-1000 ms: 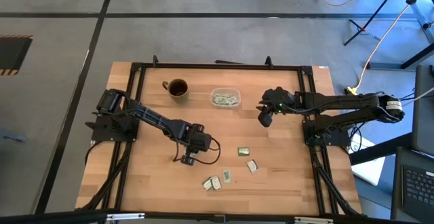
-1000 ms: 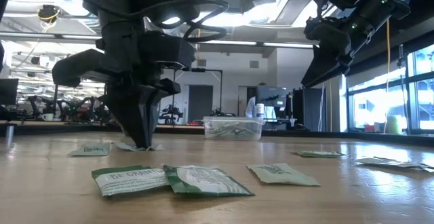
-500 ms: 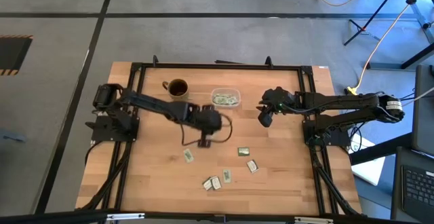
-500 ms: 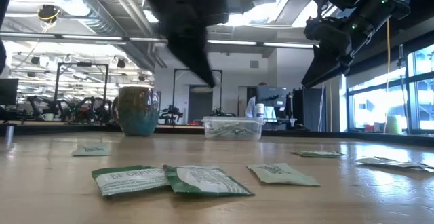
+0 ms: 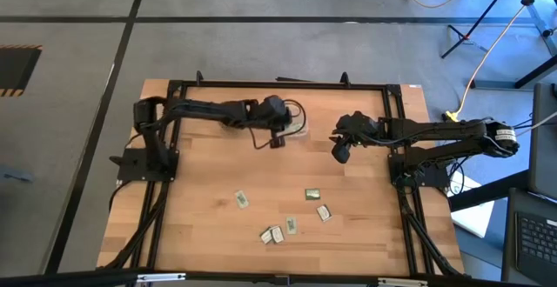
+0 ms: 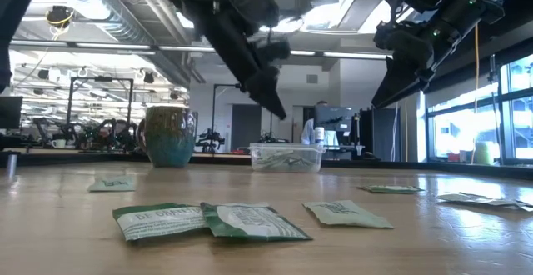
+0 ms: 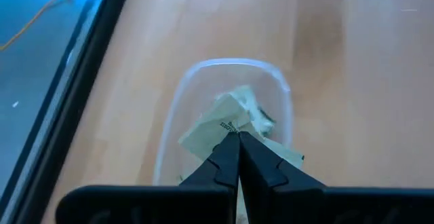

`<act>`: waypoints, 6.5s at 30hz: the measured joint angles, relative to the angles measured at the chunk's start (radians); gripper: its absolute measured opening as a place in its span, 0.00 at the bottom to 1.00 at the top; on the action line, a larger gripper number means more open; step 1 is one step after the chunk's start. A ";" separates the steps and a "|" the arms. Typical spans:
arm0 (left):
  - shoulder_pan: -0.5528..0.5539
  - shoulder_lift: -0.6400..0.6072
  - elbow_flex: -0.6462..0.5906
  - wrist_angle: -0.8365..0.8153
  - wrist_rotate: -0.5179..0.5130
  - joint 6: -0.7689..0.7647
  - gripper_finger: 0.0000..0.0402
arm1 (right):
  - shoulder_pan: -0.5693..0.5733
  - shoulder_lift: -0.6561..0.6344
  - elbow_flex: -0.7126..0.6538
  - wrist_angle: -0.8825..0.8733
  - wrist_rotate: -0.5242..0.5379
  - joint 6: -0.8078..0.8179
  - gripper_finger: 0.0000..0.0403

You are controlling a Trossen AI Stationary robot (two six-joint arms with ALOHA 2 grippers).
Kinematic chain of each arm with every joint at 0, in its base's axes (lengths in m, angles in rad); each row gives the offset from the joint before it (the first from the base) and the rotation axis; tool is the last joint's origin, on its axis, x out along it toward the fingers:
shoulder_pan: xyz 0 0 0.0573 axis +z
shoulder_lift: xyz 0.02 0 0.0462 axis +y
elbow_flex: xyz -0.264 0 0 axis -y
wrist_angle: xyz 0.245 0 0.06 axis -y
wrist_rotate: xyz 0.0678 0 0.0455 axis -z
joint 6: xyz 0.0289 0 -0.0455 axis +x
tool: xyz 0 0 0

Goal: Pick and place Stevia / Truvia into bins
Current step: Put the stevia packet into the transparent container, then put the truvia packet into the transparent container

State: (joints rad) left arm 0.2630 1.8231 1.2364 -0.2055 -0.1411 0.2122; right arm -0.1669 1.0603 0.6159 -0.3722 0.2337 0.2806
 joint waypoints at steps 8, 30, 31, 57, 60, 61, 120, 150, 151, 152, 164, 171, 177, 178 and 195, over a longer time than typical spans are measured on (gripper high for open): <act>0.050 0.103 0.000 0.075 0.001 0.004 0.01 | 0.000 0.000 0.000 -0.001 0.000 -0.001 0.36; -0.028 -0.112 -0.023 -0.012 0.021 -0.015 0.21 | 0.170 0.003 0.065 0.082 -0.149 -0.285 0.36; -0.041 -0.133 -0.035 -0.012 0.038 -0.016 0.21 | 0.194 0.004 0.068 0.082 -0.149 -0.301 0.36; -0.355 -0.416 -0.462 0.439 0.002 -0.278 0.16 | 0.502 0.601 0.266 0.063 -0.076 -0.156 0.34; -0.362 -0.416 -0.463 0.442 0.000 -0.278 0.16 | 0.504 0.656 0.288 0.054 -0.078 -0.152 0.30; -0.364 -0.416 -0.463 0.443 0.000 -0.278 0.16 | 0.504 0.666 0.290 0.051 -0.082 -0.151 0.28; -0.373 -0.418 -0.461 0.247 0.064 -0.330 0.16 | -0.069 0.745 0.592 -0.039 -0.051 -0.579 0.02; -0.373 -0.419 -0.461 0.221 0.063 -0.330 0.16 | -0.080 0.708 0.632 -0.331 -0.013 -0.332 0.31; -0.373 -0.419 -0.461 0.221 0.063 -0.330 0.16 | -0.057 0.678 0.631 -0.392 -0.025 -0.294 0.31; -0.373 -0.419 -0.461 0.221 0.063 -0.330 0.16 | -0.029 0.646 0.625 -0.434 -0.039 -0.255 0.31; -0.373 -0.419 -0.462 0.224 0.054 -0.278 0.16 | 0.481 0.421 0.510 -0.453 -0.093 0.062 0.32; -0.373 -0.419 -0.462 0.224 0.054 -0.278 0.16 | 0.675 0.498 0.450 -0.282 -0.037 0.184 0.32; -0.373 -0.419 -0.462 0.224 0.054 -0.278 0.16 | 0.727 0.596 0.449 -0.270 -0.005 0.242 0.26; -0.373 -0.419 -0.462 0.224 0.054 -0.278 0.16 | 0.731 0.612 0.449 -0.267 -0.005 0.242 0.25; -0.373 -0.419 -0.462 0.224 0.054 -0.278 0.16 | 0.734 0.758 0.449 -0.222 -0.055 0.243 0.18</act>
State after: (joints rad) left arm -0.1103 1.4036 0.7746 0.0185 -0.0875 -0.0662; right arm 0.5666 1.8185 1.0653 -0.5939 0.1785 0.5232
